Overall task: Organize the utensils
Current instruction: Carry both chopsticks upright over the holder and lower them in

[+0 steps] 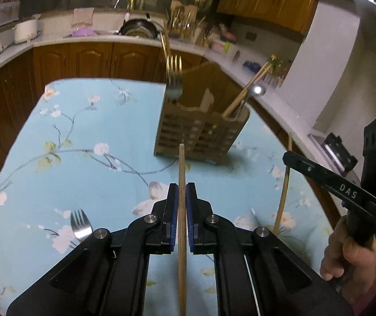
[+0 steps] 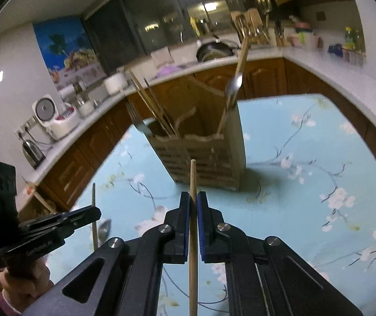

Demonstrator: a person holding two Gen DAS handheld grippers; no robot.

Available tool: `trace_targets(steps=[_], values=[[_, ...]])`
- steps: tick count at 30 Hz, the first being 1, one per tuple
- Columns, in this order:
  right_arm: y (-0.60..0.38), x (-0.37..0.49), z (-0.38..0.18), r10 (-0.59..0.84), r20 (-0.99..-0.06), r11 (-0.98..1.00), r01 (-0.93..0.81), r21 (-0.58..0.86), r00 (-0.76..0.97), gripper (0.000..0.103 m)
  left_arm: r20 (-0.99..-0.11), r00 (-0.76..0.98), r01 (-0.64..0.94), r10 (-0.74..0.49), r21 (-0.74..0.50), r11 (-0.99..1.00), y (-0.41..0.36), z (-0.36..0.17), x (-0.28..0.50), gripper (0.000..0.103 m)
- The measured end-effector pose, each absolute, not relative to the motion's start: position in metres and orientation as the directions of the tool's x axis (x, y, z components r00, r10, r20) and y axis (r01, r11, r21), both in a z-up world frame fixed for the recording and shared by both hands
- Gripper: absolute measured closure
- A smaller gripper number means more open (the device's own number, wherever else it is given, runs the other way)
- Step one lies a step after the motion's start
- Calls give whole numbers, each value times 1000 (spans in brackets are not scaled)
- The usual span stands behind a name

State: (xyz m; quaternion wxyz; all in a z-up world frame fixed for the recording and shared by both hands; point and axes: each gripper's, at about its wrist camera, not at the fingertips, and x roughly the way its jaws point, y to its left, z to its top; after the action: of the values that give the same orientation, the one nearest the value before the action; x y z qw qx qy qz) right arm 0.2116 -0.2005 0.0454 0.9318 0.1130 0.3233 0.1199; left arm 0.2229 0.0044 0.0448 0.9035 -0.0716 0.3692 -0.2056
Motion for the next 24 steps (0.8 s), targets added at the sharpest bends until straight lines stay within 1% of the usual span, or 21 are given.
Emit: trace_targets(steps=[8, 24], values=[[-209, 192, 83, 288, -489, 945, -161, 284, 823, 98, -574, 696, 329, -432, -280, 902, 18, 79, 209, 98], [-215, 195, 116, 264, -396, 948, -161, 276, 880, 98, -508, 754, 319, -417, -272, 908, 21, 106, 216, 98]])
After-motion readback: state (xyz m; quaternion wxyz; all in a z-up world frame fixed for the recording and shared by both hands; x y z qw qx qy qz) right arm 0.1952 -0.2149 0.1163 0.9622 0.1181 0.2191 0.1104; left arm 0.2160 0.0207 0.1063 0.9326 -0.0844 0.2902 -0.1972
